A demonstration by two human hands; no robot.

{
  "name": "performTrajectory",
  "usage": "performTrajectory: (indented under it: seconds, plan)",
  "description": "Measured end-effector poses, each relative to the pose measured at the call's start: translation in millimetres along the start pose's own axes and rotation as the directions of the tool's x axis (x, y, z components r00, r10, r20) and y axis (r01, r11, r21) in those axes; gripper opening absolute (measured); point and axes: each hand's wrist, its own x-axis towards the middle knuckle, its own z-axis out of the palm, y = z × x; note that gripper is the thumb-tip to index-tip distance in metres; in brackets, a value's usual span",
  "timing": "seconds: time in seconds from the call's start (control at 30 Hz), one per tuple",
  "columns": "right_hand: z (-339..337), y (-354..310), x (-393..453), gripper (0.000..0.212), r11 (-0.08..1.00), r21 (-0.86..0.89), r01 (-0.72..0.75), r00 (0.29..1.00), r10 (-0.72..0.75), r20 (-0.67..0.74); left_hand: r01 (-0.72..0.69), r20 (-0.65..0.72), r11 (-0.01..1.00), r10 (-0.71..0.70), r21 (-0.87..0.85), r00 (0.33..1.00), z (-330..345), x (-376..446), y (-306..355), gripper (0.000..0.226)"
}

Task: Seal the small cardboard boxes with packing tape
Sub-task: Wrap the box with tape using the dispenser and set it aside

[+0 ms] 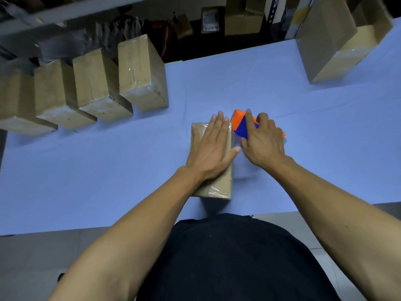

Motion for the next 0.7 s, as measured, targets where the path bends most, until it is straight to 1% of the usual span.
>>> performTrajectory:
  seconds: [0.03,0.1,0.2,0.23,0.3,0.33,0.37,0.43,0.5,0.53,0.57,0.6,0.67,0.7]
  plan:
    - [7,-6,-1,0.079,0.999,0.052,-0.012,0.999,0.009,0.043,0.015,-0.018,0.999,-0.015,-0.032,1.0,0,-2,-2,0.081]
    - [17,-16,-1,0.078,0.987,0.158,-0.018,0.992,-0.002,0.124,0.028,-0.081,0.992,-0.038,-0.126,0.996,-1,-6,-8,0.069]
    - [24,-21,3,0.065,0.958,0.286,0.004,0.982,-0.057,0.179,-0.002,-0.236,0.944,-0.081,-0.331,0.968,-2,-15,-21,0.053]
    - [23,-22,3,0.057,0.949,0.316,0.015,0.984,-0.071,0.166,0.002,-0.299,0.927,-0.122,-0.374,0.946,-2,-17,-25,0.051]
    - [20,-23,4,0.041,0.931,0.366,-0.013,0.997,-0.018,0.082,0.056,-0.392,0.891,-0.253,-0.45,0.885,-4,-18,-33,0.049]
    - [14,-25,5,0.035,0.908,0.414,-0.067,0.998,0.056,0.039,0.111,-0.383,0.852,-0.342,-0.512,0.858,-7,-17,-34,0.05]
    - [8,-27,5,0.032,0.869,0.478,-0.127,0.99,0.137,0.015,0.179,-0.333,0.786,-0.44,-0.592,0.834,-10,-15,-35,0.052]
    - [-6,-33,5,0.028,0.765,0.61,-0.207,0.967,0.256,0.007,0.291,-0.189,0.596,-0.612,-0.748,0.768,-15,-11,-35,0.057]
    - [-18,-41,4,0.024,0.674,0.699,-0.238,0.952,0.304,0.032,0.344,-0.07,0.413,-0.719,-0.843,0.692,-19,-7,-33,0.049]
    - [-22,-44,3,0.023,0.64,0.723,-0.259,0.946,0.32,0.055,0.352,-0.037,0.356,-0.746,-0.866,0.665,-20,-5,-32,0.041]
    - [-25,-48,2,0.024,0.611,0.74,-0.282,0.938,0.338,0.079,0.354,-0.026,0.335,-0.758,-0.873,0.652,-21,-3,-31,0.035]
    - [-26,-50,2,0.024,0.589,0.75,-0.303,0.93,0.356,0.096,0.354,-0.03,0.336,-0.761,-0.873,0.648,-22,-2,-30,0.03]
    - [-27,-55,1,0.023,0.577,0.754,-0.313,0.92,0.383,0.089,0.35,-0.035,0.332,-0.768,-0.876,0.64,-25,-1,-30,0.025]
    - [-28,-57,0,0.023,0.576,0.757,-0.31,0.917,0.39,0.078,0.344,-0.031,0.311,-0.78,-0.886,0.625,-26,-1,-31,0.024]
